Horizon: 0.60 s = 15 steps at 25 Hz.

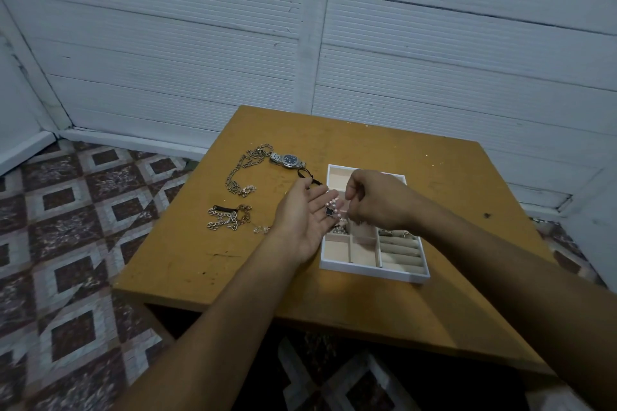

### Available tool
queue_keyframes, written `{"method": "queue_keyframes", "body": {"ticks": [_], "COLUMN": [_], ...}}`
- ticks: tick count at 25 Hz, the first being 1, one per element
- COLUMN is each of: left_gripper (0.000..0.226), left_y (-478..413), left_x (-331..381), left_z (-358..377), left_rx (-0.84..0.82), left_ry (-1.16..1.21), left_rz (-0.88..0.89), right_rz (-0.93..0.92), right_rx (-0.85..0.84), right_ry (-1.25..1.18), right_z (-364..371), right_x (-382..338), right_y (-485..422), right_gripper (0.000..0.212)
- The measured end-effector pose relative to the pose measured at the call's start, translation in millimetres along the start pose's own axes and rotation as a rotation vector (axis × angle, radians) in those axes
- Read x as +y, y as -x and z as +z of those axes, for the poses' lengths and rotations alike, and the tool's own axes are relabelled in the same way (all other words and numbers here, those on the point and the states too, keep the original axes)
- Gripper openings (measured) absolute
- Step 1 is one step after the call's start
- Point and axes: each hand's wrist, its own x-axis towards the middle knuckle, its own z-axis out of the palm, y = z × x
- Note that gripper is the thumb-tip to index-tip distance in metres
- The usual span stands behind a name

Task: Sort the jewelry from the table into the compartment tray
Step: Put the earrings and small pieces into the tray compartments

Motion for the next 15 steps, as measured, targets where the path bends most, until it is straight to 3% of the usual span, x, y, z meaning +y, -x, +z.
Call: {"method": "queue_keyframes", "body": {"ticks": [8,15], "left_gripper": [0.054,0.043], "left_y": [6.5,14.3], "left_x": [-2.7,3.7], "left_z": [1.9,-1.0], "left_rx": [-0.02,0.016], "left_ry": [-0.15,-0.189], "left_rz": [0.003,0.103], "right_rz": [-0.02,-0.013], "right_rx": [0.133,0.152], "right_ry": [-0.074,-0.138], "right_z": [13.7,9.8], "right_x": [-5.7,-0.3], "right_y": [-14.8,-11.3], "right_gripper": [0.016,0.016]}}
